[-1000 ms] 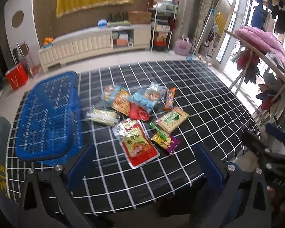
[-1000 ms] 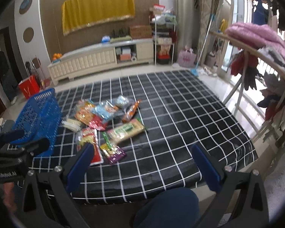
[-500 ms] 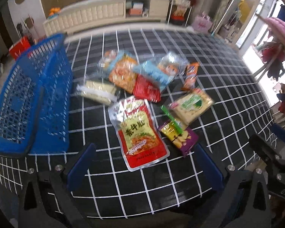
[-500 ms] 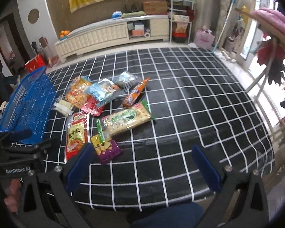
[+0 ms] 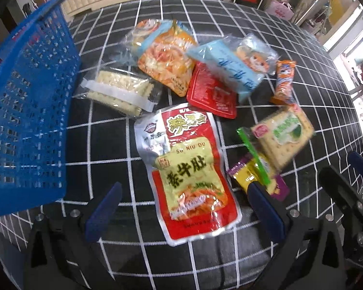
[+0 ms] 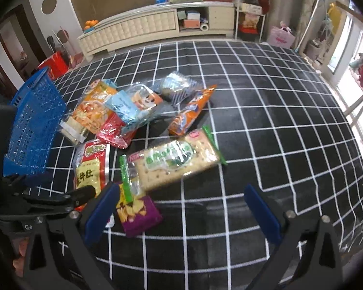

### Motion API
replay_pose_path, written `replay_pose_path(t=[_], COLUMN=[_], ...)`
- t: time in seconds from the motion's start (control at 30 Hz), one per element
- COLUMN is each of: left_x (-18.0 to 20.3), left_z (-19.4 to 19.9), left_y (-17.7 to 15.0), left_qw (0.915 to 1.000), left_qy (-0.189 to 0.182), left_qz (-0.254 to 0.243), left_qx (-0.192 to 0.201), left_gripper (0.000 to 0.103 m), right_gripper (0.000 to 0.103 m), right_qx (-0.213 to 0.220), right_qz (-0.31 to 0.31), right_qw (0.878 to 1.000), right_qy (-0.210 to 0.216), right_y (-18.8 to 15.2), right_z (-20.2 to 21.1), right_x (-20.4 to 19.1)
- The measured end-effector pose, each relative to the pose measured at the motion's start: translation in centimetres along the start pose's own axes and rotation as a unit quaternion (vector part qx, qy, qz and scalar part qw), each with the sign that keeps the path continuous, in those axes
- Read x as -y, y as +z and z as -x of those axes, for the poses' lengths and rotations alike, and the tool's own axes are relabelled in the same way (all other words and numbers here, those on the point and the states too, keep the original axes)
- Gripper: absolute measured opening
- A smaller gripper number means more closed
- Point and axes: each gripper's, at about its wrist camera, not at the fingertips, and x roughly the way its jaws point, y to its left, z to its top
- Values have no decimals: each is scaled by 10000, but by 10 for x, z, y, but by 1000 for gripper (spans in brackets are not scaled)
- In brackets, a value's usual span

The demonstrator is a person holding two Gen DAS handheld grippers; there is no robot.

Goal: Organize snacks
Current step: 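Reach the left tool to the red-and-yellow tripe bag while the right tool reaches the cracker packet, then grasp the tripe bag with the left tool while the right tool grasps the cracker packet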

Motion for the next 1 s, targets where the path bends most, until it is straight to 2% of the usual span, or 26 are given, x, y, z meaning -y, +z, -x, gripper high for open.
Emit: replay_pose_path(t=[0.3, 0.43, 0.5, 0.57, 0.6, 0.77, 0.9, 1.0], left_x=[3, 3, 4, 7, 9, 13, 15, 15], left_z=[-34, -48, -49, -45, -43, -40, -31, -21], left_y=[19, 27, 29, 29, 29, 26, 9, -10], left_qw=[9995, 9988, 9989, 9990, 9990, 9995, 9996, 9997], left_qy=[258, 383, 380, 376, 376, 291, 181, 69], left_qz=[41, 166, 203, 185, 172, -41, -184, -221], left_qx=[-192, -242, -194, -148, -150, -151, -94, -32], left_gripper=[102, 98, 93, 74, 70, 55, 49, 44], right_gripper=[103, 103, 103, 103, 103, 103, 103, 103], right_qx=[-108, -160, -178, -199, -222, -297, -349, -333], right_qz=[-89, -126, -208, -301, -335, -507, -573, -403], right_qw=[9999, 9998, 9996, 9993, 9992, 9983, 9976, 9983], right_qy=[24, -4, 15, -1, -9, -2, 165, 272], right_y=[0, -5, -9, -11, -13, -16, -14, -13], right_z=[-16, -18, -17, -15, -15, -12, -9, -6], right_x=[8, 13, 17, 21, 23, 25, 21, 13])
